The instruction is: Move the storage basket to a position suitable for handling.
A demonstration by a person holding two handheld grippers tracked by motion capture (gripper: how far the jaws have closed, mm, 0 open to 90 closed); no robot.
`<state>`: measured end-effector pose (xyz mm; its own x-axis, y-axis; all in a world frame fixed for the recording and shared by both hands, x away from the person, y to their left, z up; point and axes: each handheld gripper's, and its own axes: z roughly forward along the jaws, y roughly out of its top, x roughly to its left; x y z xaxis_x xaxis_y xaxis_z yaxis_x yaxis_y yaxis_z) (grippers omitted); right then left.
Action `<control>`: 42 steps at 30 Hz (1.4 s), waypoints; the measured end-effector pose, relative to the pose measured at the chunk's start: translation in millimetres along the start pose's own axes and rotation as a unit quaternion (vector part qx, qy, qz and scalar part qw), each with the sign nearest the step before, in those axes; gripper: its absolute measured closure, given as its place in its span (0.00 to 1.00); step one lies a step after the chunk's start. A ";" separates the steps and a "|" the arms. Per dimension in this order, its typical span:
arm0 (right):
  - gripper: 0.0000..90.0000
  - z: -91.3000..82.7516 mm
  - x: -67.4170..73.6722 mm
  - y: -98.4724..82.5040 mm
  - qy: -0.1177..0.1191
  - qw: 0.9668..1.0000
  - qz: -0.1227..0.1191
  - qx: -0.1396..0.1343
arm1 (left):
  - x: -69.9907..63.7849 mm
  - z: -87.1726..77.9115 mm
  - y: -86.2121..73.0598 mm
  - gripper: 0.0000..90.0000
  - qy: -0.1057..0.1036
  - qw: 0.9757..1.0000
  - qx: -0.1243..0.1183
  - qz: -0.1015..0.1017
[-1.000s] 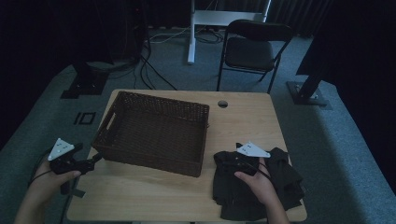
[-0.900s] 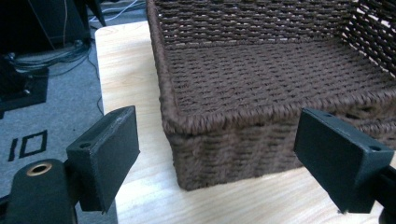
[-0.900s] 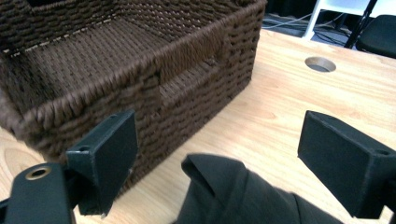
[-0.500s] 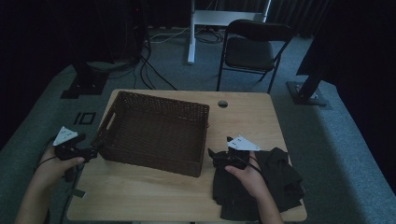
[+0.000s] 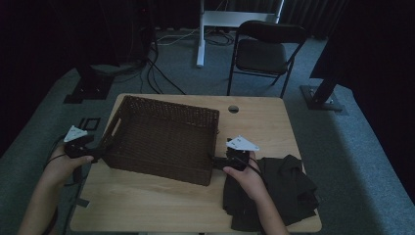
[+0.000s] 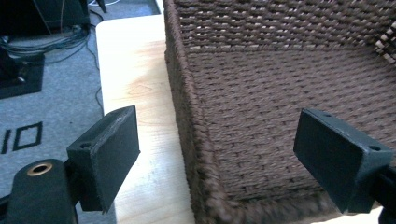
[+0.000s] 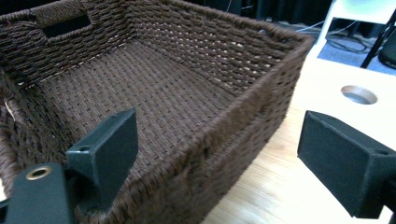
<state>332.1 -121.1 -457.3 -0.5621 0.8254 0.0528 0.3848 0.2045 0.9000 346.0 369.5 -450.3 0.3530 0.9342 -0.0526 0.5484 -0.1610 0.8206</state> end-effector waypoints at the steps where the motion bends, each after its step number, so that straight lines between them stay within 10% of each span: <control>1: 0.14 3.4 1.6 -0.9 0.000 1.000 0.000 0.003 | 0.0 0.0 0.0 0.16 0.000 1.000 0.000 0.000; 13: 0.27 28.3 13.4 -6.0 -0.022 0.999 0.033 0.017 | 3.3 21.0 -2.3 0.26 0.018 1.000 0.000 -0.013; 23: 0.51 33.0 19.2 -10.3 -0.051 0.998 0.041 0.020 | -0.1 24.3 -9.6 0.73 0.008 0.999 -0.015 -0.029; 42: 0.69 34.0 14.3 -4.1 -0.078 0.995 0.040 0.038 | -20.9 12.9 -19.0 0.78 0.037 0.997 -0.011 -0.060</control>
<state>347.3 -92.3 -475.0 -0.4099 0.9108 0.0491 0.4815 0.1704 0.8597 338.0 348.9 -472.2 0.2274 0.9675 -0.1102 0.5665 -0.0394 0.8231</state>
